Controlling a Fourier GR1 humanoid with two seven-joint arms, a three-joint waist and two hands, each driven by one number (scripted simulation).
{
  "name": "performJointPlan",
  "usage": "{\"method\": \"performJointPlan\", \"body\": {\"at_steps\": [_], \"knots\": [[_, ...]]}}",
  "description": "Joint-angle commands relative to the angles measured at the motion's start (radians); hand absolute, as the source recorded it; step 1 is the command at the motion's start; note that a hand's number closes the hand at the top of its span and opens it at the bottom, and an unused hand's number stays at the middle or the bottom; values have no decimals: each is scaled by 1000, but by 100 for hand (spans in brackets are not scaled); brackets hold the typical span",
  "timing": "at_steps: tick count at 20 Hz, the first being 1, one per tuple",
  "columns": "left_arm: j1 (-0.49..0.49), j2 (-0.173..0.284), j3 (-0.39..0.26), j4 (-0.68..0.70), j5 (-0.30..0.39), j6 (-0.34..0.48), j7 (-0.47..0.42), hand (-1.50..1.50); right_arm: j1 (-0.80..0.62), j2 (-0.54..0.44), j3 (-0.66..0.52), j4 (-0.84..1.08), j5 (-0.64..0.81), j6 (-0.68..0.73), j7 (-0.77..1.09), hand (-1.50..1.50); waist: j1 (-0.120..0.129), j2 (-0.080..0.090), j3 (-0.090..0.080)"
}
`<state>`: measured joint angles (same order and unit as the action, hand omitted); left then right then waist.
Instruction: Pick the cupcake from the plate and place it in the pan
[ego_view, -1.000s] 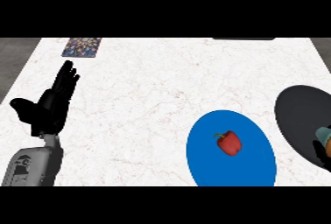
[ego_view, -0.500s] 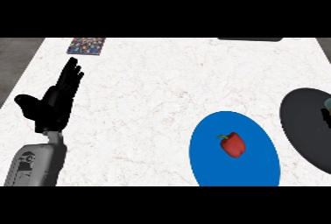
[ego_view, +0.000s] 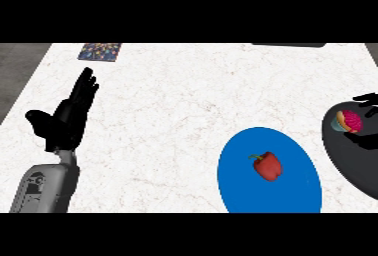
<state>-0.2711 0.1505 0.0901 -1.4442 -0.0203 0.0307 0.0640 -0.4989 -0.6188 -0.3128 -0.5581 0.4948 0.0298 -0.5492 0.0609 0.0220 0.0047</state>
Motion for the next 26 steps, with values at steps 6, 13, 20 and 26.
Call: {"method": "performJointPlan", "body": {"at_steps": [6,13,20,26], "knots": [[-4,31,35,5,21,-20,-8,0,-122,-12,-35,287,-7,51,-193,-150,-11,-2,1],[57,0,11,-48,6,5,8,0,-75,-101,-212,326,-201,249,-356,-150,-36,-13,0],[15,32,45,-34,7,14,40,0,41,-246,-223,355,-248,626,-448,-150,-63,-17,0],[51,43,69,-34,23,6,14,0,165,-323,-229,292,-306,779,-504,-150,-97,-28,-2]]}}
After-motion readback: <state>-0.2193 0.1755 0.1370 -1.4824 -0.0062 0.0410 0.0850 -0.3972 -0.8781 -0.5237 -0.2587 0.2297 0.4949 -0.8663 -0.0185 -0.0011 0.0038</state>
